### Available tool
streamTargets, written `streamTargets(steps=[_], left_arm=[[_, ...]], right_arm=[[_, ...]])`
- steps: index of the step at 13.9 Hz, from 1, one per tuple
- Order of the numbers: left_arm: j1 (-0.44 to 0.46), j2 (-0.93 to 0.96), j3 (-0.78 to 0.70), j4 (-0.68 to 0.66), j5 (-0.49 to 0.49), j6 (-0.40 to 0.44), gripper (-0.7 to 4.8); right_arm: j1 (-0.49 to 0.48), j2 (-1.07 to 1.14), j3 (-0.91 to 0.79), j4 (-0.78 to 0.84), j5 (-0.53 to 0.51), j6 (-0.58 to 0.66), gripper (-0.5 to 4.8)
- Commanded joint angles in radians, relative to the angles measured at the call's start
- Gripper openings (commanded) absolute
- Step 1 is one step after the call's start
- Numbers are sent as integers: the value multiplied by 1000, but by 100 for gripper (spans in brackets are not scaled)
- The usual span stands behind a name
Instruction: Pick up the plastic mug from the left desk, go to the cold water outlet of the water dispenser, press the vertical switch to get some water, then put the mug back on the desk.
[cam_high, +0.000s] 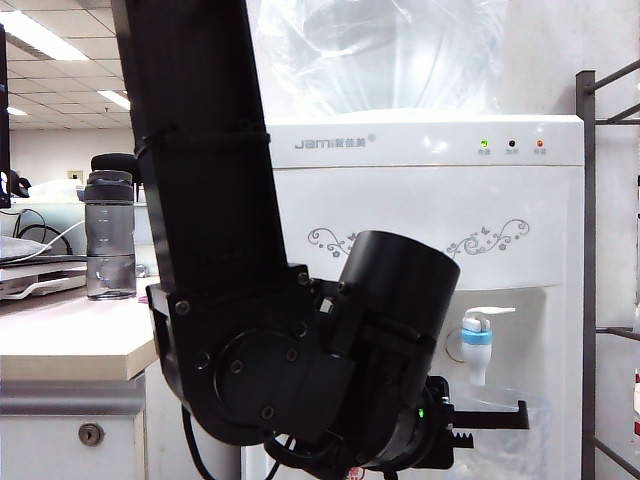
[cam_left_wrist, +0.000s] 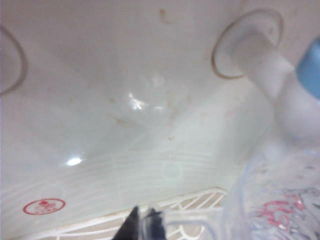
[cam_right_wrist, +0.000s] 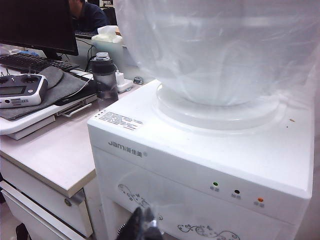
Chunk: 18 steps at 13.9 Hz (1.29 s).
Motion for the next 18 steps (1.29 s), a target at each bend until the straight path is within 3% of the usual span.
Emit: streamTargets(steps=[1,7,18], left_arm=[[-3,-16,7,50,-6,-6,-5],[-1,-15,14,35,-6,-4,-5],[5,-14,15,6,49,-3,-5]], right_arm=[[0,-2,3,3,13,-27,-6],[0,-1,-26,-101,12,-27,-6],[-102,-3,-116,-62,10,-20,-6]])
